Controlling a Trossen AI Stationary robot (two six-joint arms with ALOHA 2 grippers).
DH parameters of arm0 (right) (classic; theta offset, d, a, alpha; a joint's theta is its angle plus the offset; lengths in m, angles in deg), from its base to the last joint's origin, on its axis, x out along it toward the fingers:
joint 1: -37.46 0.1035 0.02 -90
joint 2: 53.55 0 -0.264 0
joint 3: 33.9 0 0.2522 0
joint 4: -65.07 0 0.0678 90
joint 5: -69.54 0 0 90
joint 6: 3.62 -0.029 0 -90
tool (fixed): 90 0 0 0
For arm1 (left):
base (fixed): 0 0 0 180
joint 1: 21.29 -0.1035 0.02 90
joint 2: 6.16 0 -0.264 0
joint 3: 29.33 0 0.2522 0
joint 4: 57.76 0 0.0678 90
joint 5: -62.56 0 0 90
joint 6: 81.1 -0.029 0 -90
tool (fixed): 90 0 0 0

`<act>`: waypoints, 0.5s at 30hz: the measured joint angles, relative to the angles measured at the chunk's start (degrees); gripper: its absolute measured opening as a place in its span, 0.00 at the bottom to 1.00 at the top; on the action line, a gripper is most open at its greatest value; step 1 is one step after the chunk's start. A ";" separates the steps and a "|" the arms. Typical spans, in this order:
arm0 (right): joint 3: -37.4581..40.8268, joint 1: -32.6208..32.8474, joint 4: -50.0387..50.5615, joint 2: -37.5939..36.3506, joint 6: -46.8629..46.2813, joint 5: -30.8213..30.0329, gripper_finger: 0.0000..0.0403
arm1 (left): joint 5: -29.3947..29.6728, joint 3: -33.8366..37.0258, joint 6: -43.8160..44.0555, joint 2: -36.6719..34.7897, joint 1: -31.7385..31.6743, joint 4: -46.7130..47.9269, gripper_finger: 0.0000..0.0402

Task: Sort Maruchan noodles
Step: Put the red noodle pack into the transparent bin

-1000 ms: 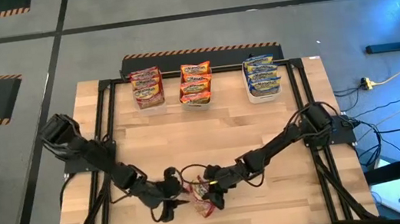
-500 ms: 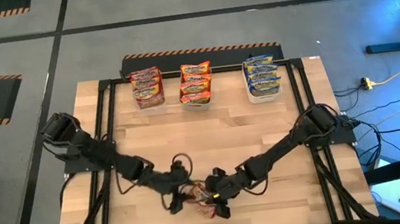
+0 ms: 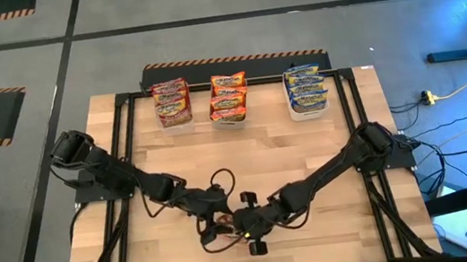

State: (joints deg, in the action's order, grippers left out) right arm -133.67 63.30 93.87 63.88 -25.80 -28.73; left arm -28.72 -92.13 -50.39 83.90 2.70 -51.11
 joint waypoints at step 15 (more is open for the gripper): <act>-3.56 -3.14 5.09 0.04 0.02 5.26 0.24 | 2.23 0.02 -3.26 0.02 0.37 1.29 0.57</act>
State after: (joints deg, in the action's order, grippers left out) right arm -137.22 60.16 98.96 63.92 -25.78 -23.46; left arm -26.49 -92.11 -53.65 83.92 3.07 -49.82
